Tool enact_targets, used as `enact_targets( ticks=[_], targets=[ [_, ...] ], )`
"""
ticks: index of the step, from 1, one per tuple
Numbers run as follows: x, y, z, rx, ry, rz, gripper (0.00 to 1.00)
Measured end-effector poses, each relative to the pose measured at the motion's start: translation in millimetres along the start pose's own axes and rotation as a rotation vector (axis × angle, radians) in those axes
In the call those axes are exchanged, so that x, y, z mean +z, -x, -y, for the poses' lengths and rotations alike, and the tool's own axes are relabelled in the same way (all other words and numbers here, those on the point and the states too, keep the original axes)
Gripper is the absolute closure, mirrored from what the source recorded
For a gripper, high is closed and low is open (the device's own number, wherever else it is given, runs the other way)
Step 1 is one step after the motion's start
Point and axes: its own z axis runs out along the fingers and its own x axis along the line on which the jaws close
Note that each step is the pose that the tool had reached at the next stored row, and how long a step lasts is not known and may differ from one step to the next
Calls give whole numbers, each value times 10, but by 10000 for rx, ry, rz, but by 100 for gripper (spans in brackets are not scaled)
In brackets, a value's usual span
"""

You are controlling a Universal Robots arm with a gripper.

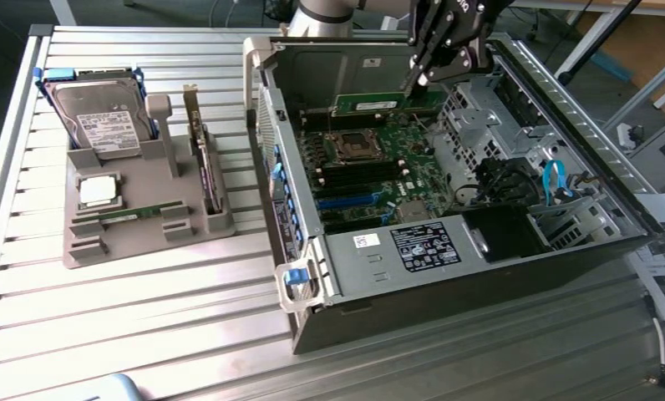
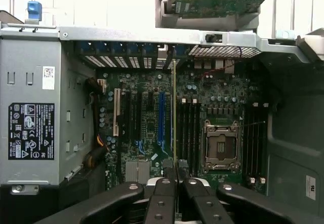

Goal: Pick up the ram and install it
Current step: 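Pick up the ram and move it above insertion slot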

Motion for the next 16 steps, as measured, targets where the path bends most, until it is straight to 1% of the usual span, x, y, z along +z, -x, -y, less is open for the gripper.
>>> enact_targets(
  ticks=[3, 7, 12, 14, 16],
  targets=[
    [0, 0, 0, 1, -1, 2, 88],
    [6, 0, 1, -3, -2, 64, 88],
    [9, 0, 1, -3, -2, 70, 88],
    [10, -1, 20, -4, -2, 73, 88],
    [9, -2, 66, -3, -2, 73, 88]
  ],
)
